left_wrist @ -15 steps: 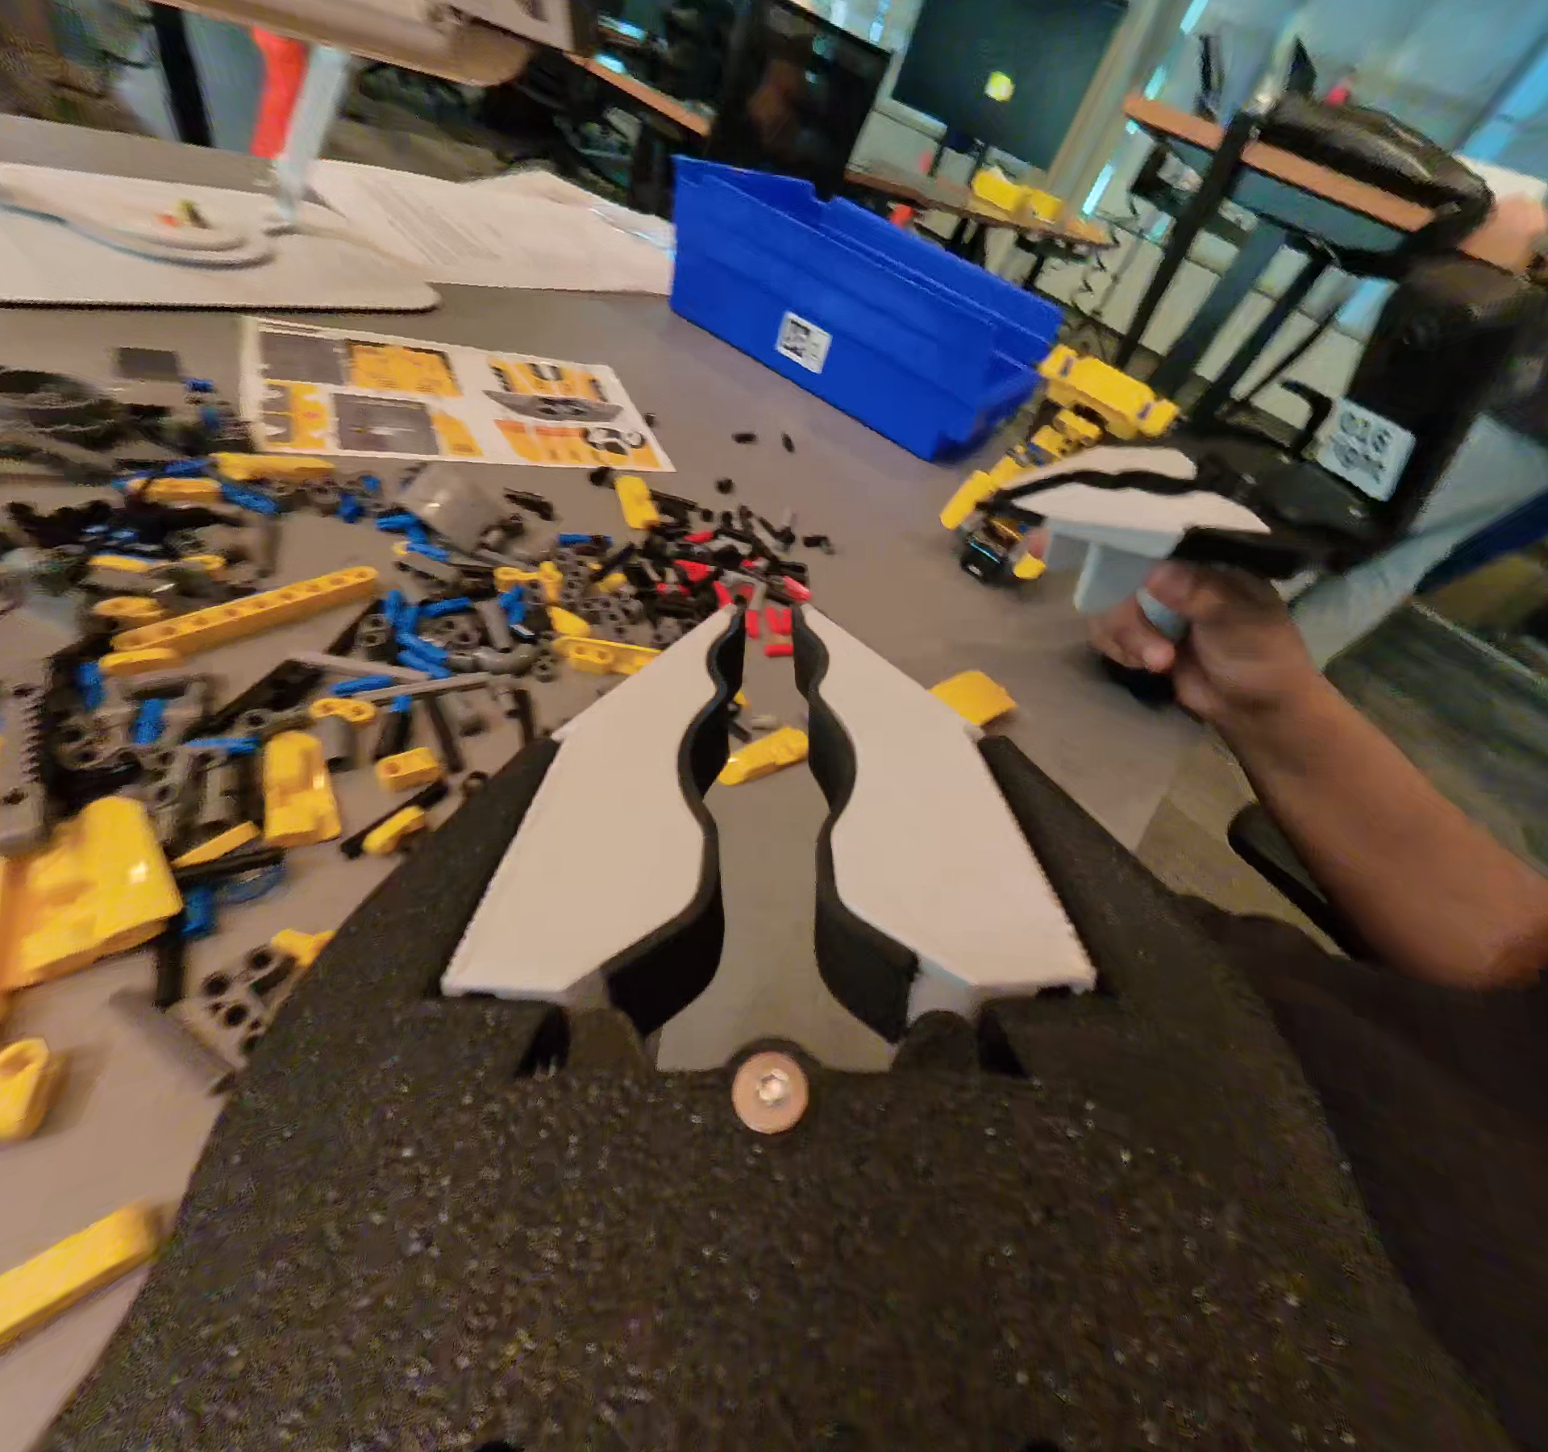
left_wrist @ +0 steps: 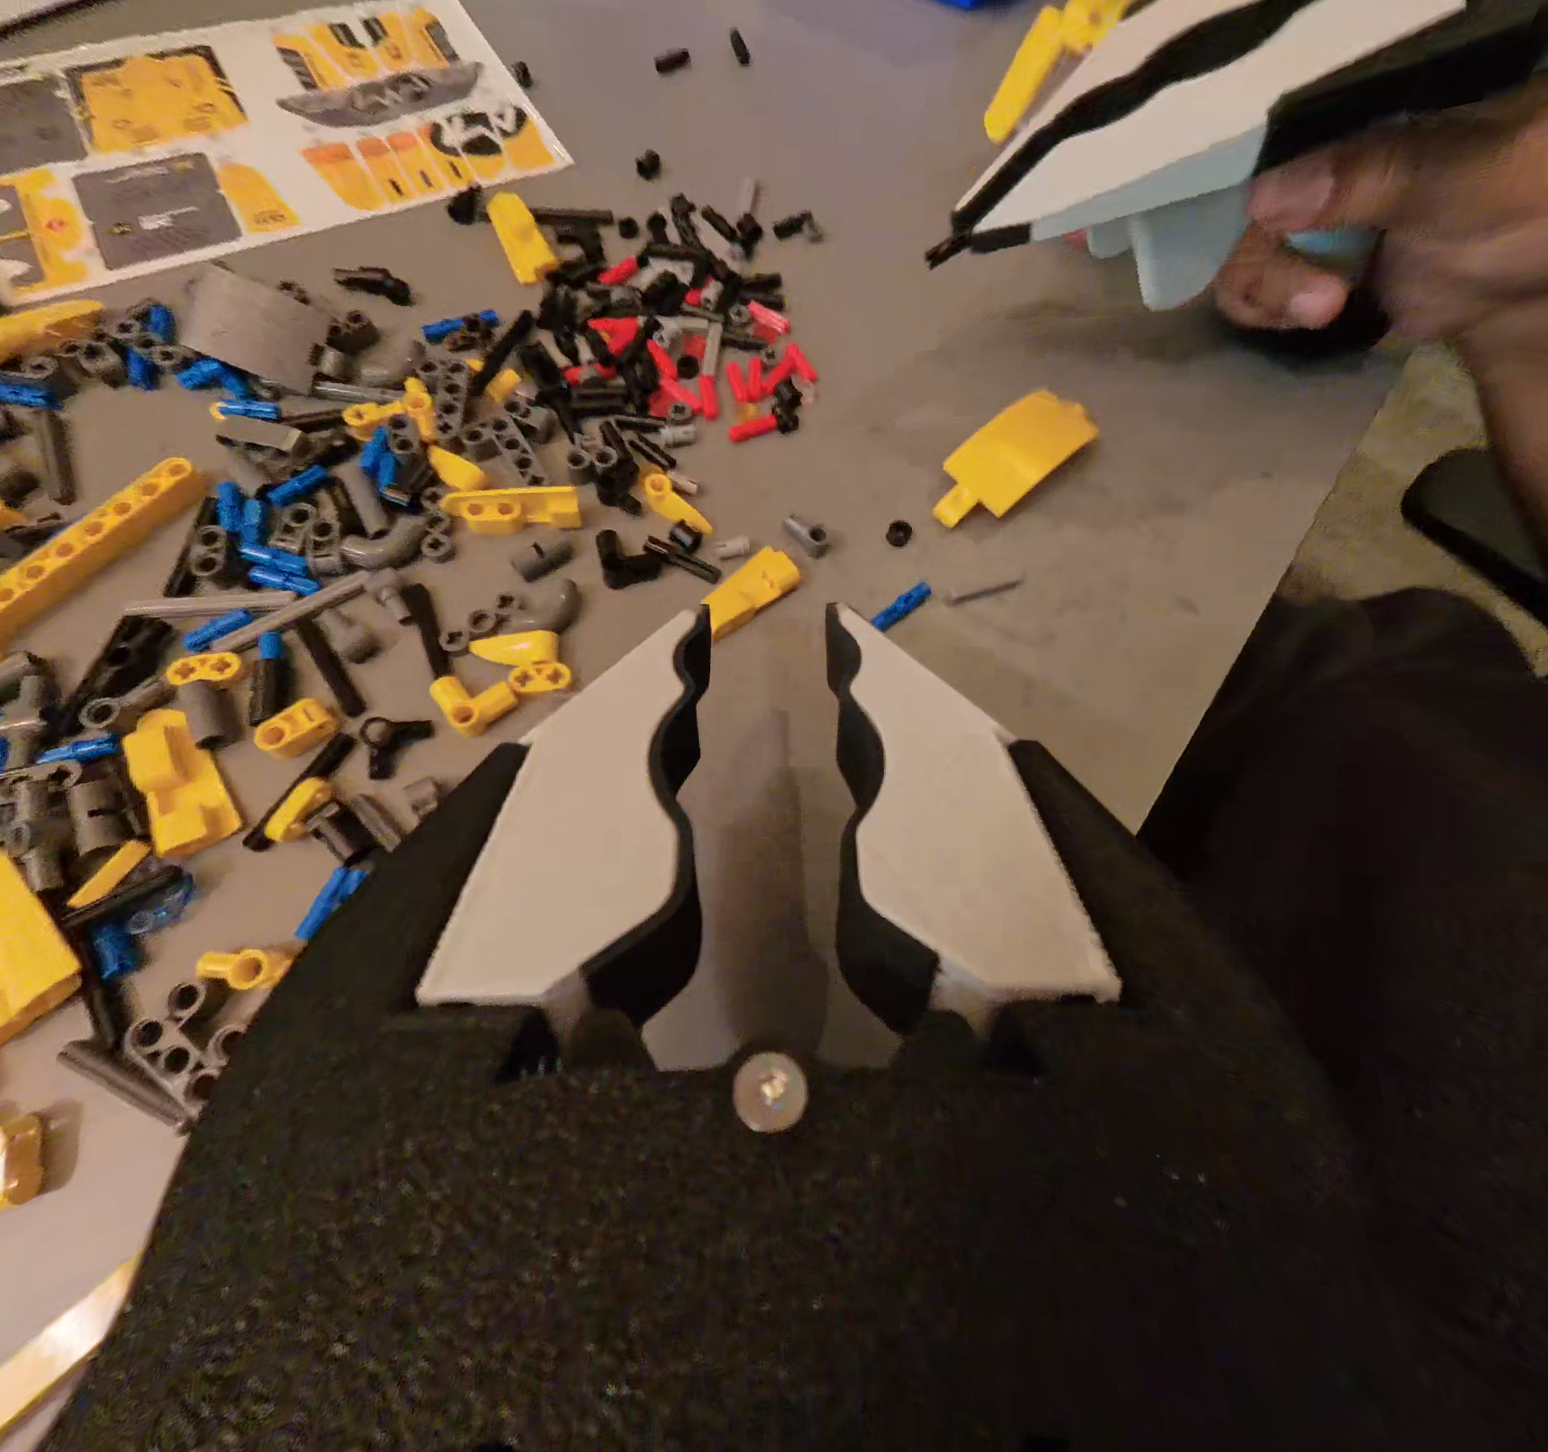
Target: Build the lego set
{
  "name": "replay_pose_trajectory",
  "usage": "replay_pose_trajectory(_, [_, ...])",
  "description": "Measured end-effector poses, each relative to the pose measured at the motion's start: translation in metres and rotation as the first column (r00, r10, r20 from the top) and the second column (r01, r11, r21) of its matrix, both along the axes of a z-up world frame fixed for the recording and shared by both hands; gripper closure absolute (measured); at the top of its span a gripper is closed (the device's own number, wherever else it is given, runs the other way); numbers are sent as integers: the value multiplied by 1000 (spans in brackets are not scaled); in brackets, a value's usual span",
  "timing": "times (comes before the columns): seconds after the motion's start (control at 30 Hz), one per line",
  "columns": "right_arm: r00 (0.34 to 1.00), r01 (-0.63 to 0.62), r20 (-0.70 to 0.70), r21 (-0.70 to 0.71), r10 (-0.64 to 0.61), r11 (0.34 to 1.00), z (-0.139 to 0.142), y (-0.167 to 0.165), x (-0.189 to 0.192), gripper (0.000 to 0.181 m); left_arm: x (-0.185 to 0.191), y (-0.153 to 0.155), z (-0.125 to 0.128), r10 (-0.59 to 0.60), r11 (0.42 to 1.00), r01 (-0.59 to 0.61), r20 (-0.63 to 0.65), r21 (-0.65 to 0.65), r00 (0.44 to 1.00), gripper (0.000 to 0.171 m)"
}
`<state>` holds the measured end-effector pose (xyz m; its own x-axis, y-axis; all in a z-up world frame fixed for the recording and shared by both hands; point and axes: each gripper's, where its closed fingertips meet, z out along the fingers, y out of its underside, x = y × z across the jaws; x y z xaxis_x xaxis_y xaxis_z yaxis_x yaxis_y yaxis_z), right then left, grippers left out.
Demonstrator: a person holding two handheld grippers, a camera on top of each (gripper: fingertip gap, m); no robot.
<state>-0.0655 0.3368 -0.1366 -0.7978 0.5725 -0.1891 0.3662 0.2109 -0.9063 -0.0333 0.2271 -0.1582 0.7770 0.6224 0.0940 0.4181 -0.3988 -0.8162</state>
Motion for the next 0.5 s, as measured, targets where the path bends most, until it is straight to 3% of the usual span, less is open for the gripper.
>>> replay_pose_trajectory(0.07, [998,-7,59,60,4,998,-13,-1,3,176,6,3,-11,-24,999,26,30,-46,999,143])
replay_pose_trajectory(0.2, [998,30,47,147,-37,989,-22,0,-1,175,3,-3,-24,10,993,-2,68,-116,998,143])
replay_pose_trajectory(0.5, [995,76,44,281,-92,957,-39,4,-4,149,-6,-4,-26,23,991,-13,71,-135,997,141])
